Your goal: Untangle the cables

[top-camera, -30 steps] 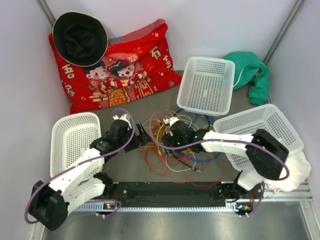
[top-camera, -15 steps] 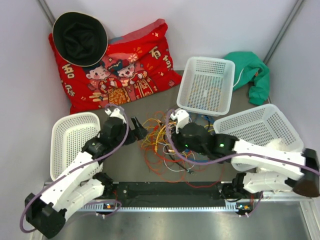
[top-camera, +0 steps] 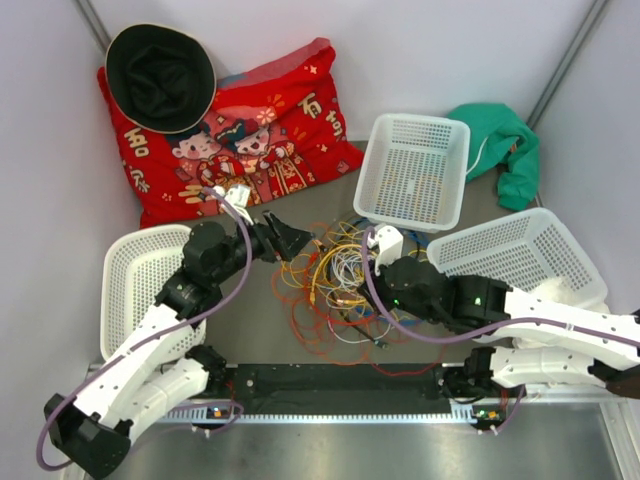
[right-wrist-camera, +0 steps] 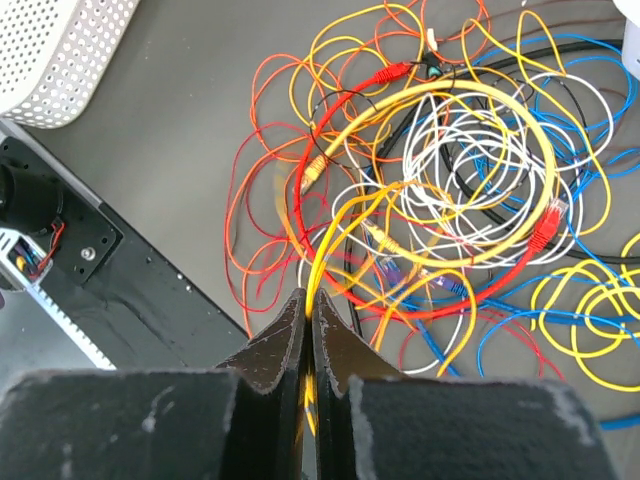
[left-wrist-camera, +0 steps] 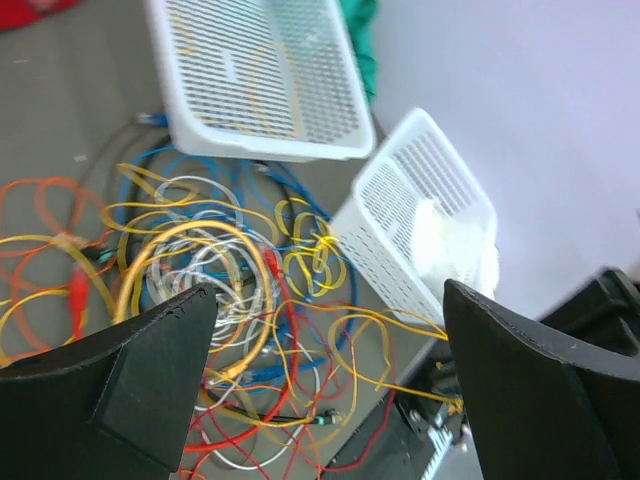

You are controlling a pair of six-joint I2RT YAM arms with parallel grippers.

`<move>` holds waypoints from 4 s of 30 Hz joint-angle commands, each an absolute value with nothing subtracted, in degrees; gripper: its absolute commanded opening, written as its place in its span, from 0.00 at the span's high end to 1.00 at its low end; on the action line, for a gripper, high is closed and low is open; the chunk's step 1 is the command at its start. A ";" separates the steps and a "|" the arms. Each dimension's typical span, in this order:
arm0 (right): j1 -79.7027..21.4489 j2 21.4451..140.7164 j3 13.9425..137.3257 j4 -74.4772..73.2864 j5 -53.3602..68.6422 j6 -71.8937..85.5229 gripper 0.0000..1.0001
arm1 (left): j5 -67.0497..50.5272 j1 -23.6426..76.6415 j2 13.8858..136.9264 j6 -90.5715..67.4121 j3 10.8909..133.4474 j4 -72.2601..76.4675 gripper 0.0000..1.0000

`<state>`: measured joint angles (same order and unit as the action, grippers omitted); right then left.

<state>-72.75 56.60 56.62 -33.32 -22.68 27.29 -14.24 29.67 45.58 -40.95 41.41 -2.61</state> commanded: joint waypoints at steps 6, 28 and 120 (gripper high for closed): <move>-73.65 53.61 61.26 -32.78 -20.92 27.69 1.00 | -35.41 30.93 54.40 -37.88 42.54 7.55 0.01; -73.56 50.63 69.26 -34.89 -17.22 28.48 0.97 | -33.05 44.03 64.42 -32.96 39.98 23.57 1.00; -36.31 74.69 101.33 -30.15 -20.57 13.09 1.00 | -3.69 31.73 52.03 -39.20 41.93 -20.04 1.00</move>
<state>-43.05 70.08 98.13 -33.82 -28.12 9.52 -1.58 31.90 53.98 -38.35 44.03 -23.53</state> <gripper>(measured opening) 0.005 0.012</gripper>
